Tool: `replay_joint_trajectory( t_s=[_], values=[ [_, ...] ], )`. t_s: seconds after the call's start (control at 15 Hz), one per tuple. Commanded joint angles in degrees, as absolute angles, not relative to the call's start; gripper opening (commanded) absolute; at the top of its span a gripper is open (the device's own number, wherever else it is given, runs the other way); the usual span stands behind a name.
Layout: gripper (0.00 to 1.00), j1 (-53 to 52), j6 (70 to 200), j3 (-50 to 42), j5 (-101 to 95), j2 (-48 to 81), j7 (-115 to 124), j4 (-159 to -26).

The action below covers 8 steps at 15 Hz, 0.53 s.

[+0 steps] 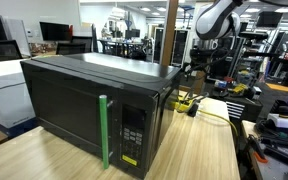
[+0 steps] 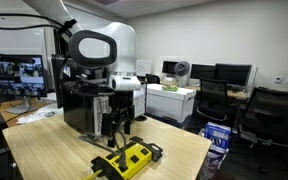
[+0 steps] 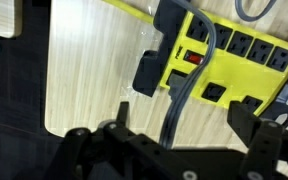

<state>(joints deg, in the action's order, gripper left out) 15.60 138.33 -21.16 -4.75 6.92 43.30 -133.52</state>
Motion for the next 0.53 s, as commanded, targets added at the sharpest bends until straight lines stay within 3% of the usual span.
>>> replay_joint_trajectory(
  t_s=[0.0,0.47],
  values=[
    [1.00,15.5,143.8,-21.1,-5.4,8.0,45.6,-135.8],
    [1.00,15.9,151.0,-21.4,-1.5,9.4,44.0,-137.5]
  ],
)
